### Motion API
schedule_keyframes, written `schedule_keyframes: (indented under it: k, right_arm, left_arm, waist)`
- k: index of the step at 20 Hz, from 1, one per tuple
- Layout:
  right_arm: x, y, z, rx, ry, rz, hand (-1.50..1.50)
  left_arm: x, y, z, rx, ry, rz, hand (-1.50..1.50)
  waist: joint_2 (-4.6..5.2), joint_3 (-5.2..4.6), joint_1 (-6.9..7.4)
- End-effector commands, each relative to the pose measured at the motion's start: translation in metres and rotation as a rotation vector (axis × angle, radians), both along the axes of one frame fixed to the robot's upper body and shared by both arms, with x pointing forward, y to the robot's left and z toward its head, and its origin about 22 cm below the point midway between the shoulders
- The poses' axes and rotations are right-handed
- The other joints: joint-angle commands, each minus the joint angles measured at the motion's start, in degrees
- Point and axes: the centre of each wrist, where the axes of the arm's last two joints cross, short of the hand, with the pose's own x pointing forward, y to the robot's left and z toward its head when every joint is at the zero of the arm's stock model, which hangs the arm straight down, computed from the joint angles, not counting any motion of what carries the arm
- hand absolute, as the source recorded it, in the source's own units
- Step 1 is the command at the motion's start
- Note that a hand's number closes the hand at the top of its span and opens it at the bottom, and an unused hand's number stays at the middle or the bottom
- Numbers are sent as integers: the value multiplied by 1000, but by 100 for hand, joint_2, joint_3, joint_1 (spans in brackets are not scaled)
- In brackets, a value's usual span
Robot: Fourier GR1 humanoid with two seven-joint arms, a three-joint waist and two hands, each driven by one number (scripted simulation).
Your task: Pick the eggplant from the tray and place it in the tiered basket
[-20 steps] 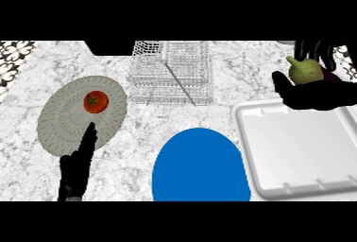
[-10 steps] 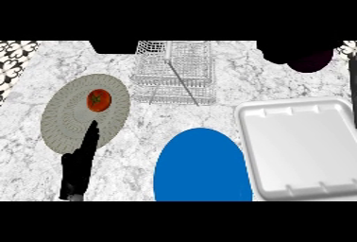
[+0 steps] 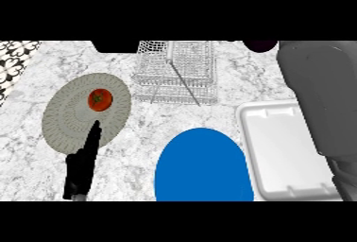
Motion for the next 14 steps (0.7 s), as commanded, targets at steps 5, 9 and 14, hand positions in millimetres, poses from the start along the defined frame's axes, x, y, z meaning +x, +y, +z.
schedule_keyframes:
  k: [5,9,14]
  right_arm:
    - [30,47,-35,-63,33,56,150]
    - [52,50,-56,-97,51,11,150]
    - [60,61,-76,-51,97,-1,150]
  left_arm:
    - [0,-6,-5,-17,37,-10,0]
    - [2,12,-18,-13,33,-6,0]
    - [7,2,-3,12,32,4,0]
  waist:
    - [12,-18,1]
    - [44,-22,48]
    - [20,-17,15]
